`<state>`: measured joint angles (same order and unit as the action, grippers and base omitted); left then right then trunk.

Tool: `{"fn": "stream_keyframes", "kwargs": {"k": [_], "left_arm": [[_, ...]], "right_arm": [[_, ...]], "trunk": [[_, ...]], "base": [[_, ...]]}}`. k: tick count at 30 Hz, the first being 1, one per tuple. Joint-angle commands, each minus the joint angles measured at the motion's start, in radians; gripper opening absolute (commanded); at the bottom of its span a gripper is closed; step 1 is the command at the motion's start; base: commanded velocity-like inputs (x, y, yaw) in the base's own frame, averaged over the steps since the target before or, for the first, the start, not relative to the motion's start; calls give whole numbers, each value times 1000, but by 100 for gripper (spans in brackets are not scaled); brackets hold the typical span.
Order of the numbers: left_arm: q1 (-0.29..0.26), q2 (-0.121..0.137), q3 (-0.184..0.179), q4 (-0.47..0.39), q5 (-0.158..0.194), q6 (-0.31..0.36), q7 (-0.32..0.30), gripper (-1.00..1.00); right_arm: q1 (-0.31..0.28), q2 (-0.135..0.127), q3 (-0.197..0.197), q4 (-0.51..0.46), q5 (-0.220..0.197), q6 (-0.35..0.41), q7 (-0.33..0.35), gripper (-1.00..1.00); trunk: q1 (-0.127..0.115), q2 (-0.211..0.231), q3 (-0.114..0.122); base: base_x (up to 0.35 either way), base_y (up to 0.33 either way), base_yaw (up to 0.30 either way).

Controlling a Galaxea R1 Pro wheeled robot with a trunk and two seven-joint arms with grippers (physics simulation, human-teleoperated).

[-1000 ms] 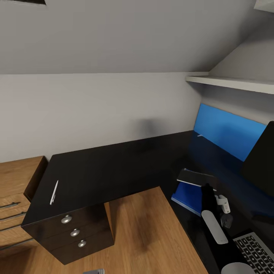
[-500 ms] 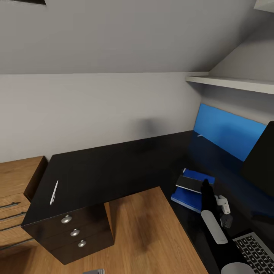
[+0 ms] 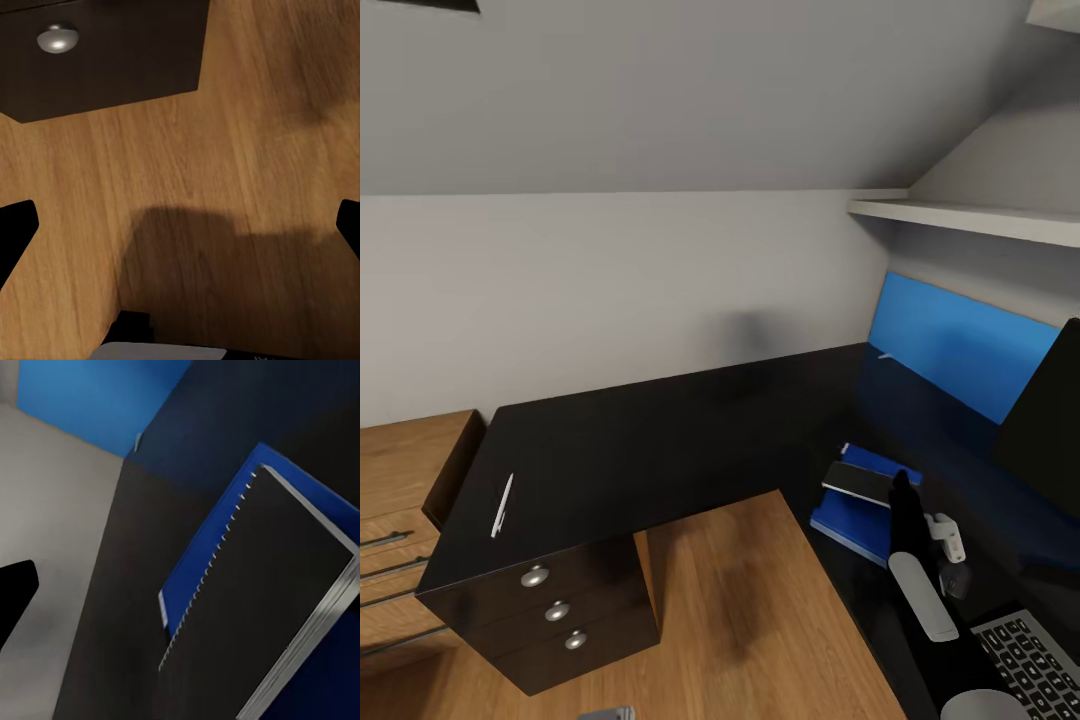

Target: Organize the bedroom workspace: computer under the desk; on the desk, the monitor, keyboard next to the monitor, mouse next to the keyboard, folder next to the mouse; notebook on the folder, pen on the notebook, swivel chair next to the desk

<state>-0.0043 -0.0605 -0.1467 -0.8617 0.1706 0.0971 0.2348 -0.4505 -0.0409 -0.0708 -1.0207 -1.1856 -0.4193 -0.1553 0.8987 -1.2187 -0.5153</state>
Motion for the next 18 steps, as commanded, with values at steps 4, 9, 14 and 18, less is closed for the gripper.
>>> {"fn": "stream_keyframes", "kwargs": {"k": [4, 9, 14, 18], "left_arm": [[0, 1, -4, -2, 9, 4, 8, 100], [0, 1, -4, -2, 9, 4, 8, 100], [0, 1, -4, -2, 9, 4, 8, 100], [0, 1, -4, -2, 9, 4, 8, 100]], "right_arm": [[0, -1, 2, -1, -6, -4, -3, 100], [0, -1, 2, -1, -6, -4, -3, 100], [0, 0, 2, -1, -6, -4, -3, 100], [0, 1, 2, -1, -6, -4, -3, 100]], "trunk": [[0, -1, -1], [0, -1, -1], [0, -1, -1], [0, -1, -1]], "base": [[-77, -103, 0], [-44, -45, 0], [-4, -3, 0], [0, 0, 0]]}}
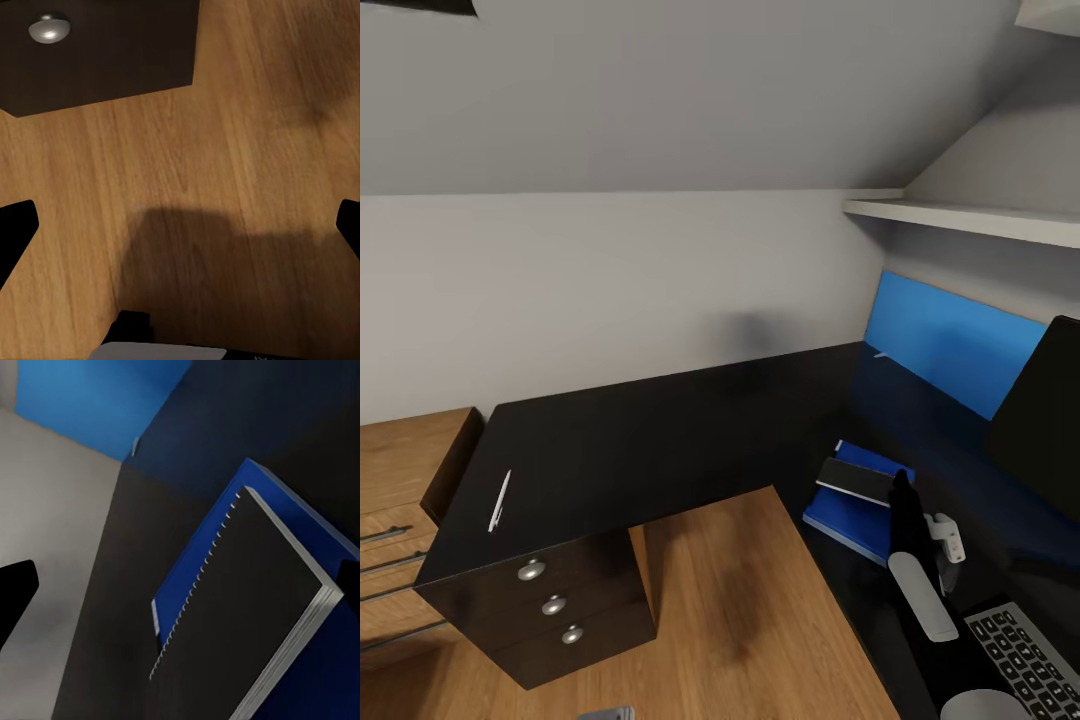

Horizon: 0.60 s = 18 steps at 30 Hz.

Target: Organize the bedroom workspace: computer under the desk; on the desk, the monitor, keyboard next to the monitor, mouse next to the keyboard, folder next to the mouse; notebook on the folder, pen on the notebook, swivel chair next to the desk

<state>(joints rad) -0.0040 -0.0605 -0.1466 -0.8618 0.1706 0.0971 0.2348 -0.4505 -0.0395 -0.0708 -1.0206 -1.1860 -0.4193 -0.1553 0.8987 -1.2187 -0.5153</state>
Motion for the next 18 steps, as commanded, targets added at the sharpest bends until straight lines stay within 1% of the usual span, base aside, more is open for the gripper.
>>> {"fn": "stream_keyframes", "kwargs": {"k": [1, 9, 14, 18], "left_arm": [[0, 1, -4, -2, 9, 4, 8, 100], [-1, 1, -4, -2, 9, 4, 8, 100], [-1, 1, -4, -2, 9, 5, 9, 100], [-1, 1, -4, -2, 9, 5, 9, 100]], "right_arm": [[-1, -1, 2, -1, -6, -4, -3, 100], [-1, -2, -3, -5, -6, -8, -1, 100], [-1, -3, -4, -9, -6, -44, 2, 100], [-1, -3, -4, -10, -6, -56, 5, 100]], "trunk": [[0, -1, -1], [0, -1, -1], [0, -1, -1], [0, -1, -1]], "base": [[0, 0, 0], [0, 0, 0], [0, 0, 0], [0, 0, 0]]}}
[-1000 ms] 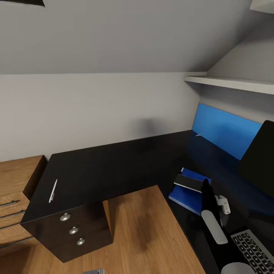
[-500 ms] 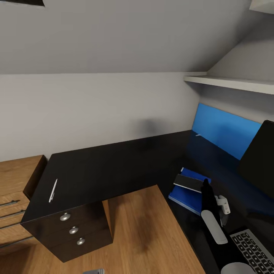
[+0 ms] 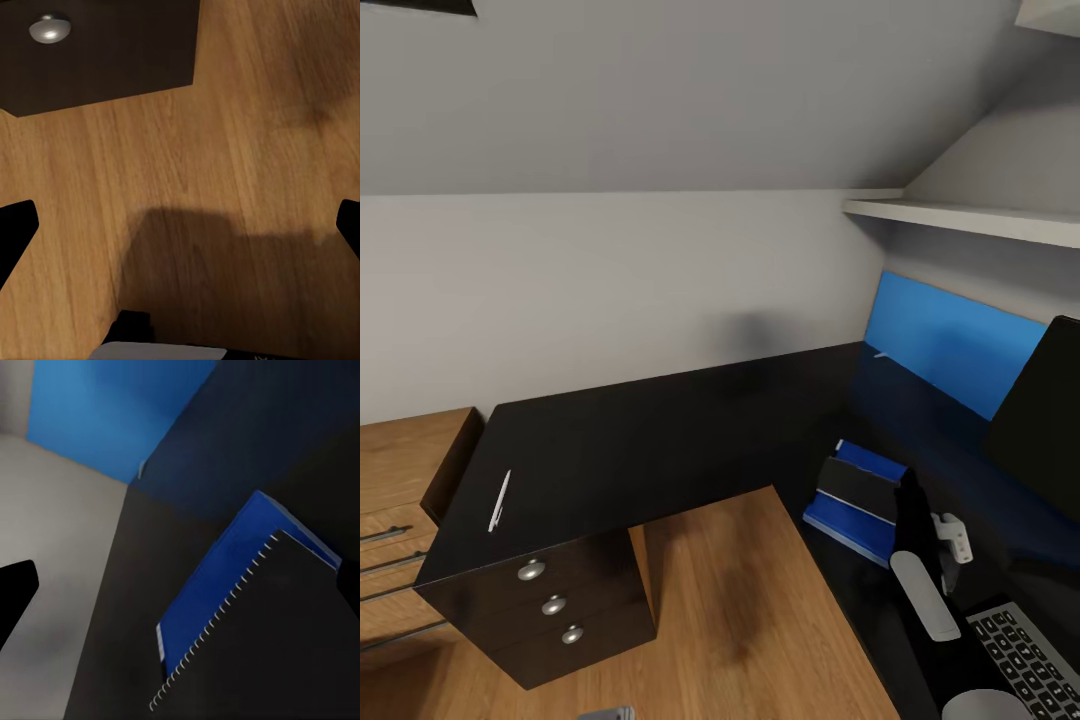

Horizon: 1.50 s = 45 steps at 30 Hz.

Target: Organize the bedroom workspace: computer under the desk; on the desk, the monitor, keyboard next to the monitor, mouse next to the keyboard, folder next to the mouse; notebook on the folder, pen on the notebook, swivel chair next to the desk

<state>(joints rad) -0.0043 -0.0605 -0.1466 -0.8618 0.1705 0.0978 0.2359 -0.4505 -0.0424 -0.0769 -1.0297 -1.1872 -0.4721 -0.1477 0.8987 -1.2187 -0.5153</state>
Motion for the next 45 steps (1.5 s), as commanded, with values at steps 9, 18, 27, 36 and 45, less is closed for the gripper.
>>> {"fn": "stream_keyframes", "kwargs": {"k": [9, 18, 27, 36, 45], "left_arm": [[0, 0, -4, -2, 9, 4, 8, 100], [0, -1, -4, -2, 9, 5, 8, 100], [0, -1, -5, 2, 9, 5, 9, 100], [0, 0, -5, 9, 9, 5, 11, 100], [0, -1, -8, 25, 9, 5, 10, 100]], "right_arm": [[-1, 2, 6, -15, -7, -5, 2, 100], [-1, 12, 19, -36, -9, -5, 5, 100], [-1, 24, 159, -30, -8, -6, 5, 100], [-1, 37, 268, 22, -5, -41, 6, 100], [-1, 93, 332, 43, 117, -90, 27, 100]], "trunk": [[0, -1, -1], [0, -1, 0], [0, -1, 5], [0, -1, 10], [0, -1, 11]], "base": [[0, 0, 0], [0, 0, 62], [0, 0, 219], [0, 0, 257], [0, 0, 174]]}}
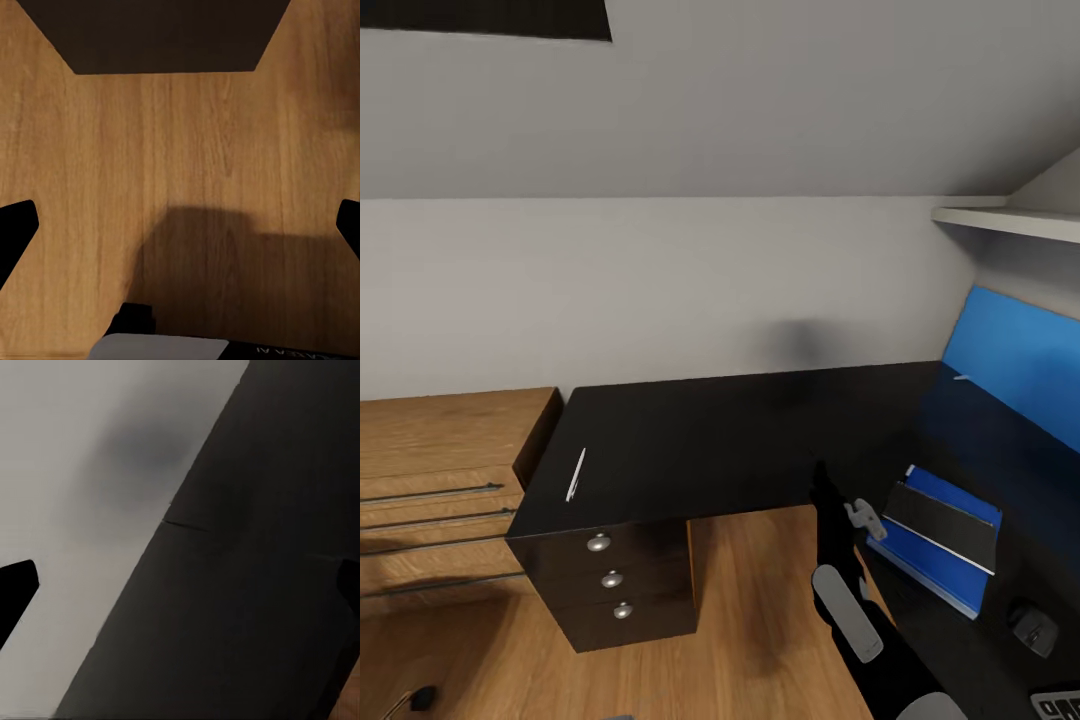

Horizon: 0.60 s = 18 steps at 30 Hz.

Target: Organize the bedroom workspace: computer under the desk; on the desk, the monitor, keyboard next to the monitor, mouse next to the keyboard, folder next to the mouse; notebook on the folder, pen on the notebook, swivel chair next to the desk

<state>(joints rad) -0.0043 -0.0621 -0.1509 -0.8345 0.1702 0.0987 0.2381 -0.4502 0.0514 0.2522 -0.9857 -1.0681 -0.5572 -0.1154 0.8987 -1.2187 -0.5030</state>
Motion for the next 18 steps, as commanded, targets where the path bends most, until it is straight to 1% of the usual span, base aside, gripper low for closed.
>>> {"fn": "stream_keyframes", "kwargs": {"k": [1, 4, 10, 13, 15, 18], "left_arm": [[0, 1, -4, -2, 9, 4, 8, 100], [0, 1, -4, -2, 9, 4, 7, 100], [0, 1, -4, -2, 8, 4, 7, 100], [0, 1, -4, -2, 8, 4, 7, 100], [0, 1, -4, -2, 8, 4, 8, 100], [0, 2, -4, -2, 8, 4, 8, 100]], "right_arm": [[-1, 0, 10, -1, 1, -6, 7, 100], [-1, 0, 30, -2, 7, -7, 31, 100], [-1, 1, 70, -2, 7, -9, 50, 100], [-1, 2, 75, -2, 6, -9, 52, 100], [-1, 12, 79, 1, 9, -11, 58, 100], [-1, 18, 78, 1, 10, -13, 59, 100]], "trunk": [[0, -1, -1], [0, -1, -1], [0, -1, -1], [0, -1, -1], [0, -1, -1], [0, -1, -1]], "base": [[0, 0, 17], [0, 0, 9], [0, 0, 3], [0, 0, 0], [0, 0, 0], [0, 0, 0]]}}
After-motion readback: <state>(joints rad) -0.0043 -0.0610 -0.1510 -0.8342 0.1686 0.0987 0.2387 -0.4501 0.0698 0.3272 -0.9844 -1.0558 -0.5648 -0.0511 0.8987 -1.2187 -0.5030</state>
